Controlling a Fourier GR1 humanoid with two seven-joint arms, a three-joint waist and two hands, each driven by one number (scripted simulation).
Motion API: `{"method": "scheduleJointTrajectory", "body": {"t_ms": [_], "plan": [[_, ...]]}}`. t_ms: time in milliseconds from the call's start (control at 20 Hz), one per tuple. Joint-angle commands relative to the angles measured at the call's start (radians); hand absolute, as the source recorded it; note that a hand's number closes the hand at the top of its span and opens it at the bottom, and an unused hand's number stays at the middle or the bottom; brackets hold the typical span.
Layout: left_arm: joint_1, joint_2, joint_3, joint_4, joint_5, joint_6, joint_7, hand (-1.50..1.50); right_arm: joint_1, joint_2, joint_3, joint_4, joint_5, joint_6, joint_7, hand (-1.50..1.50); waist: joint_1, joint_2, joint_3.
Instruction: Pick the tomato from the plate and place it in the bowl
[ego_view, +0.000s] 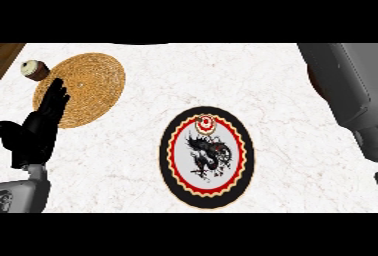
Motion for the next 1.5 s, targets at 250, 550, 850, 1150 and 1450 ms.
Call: {"method": "scheduleJointTrajectory", "body": {"t_ms": [250, 550, 850, 1150, 1450], "plan": [[-0.008, 0.004, 0.016, -0.022, 0.0, -0.006, 0.023, 0.0, 0.106, -0.124, -0.152, -0.008, -0.079, -0.148, -0.135, 1.5, -0.006, 0.001, 0.001], [-0.022, 0.002, 0.029, -0.027, 0.002, -0.006, 0.023, 0.0, 0.205, -0.173, -0.239, 0.119, -0.137, -0.294, -0.326, 1.5, 0.004, 0.007, 0.002], [-0.032, -0.003, 0.013, -0.031, -0.007, -0.019, 0.047, 0.0, 0.154, -0.253, -0.313, 0.304, -0.171, -0.335, -0.471, 1.5, 0.025, 0.014, 0.002], [-0.042, -0.008, 0.014, 0.016, -0.014, -0.023, -0.002, 0.0, 0.207, -0.326, -0.327, 0.446, -0.176, -0.153, -0.415, 1.5, 0.017, 0.018, 0.001], [0.015, -0.036, -0.006, -0.045, -0.029, -0.006, 0.007, 0.0, 0.241, -0.336, -0.444, 0.478, -0.304, -0.129, -0.582, -1.5, 0.033, 0.016, 0.004]]}}
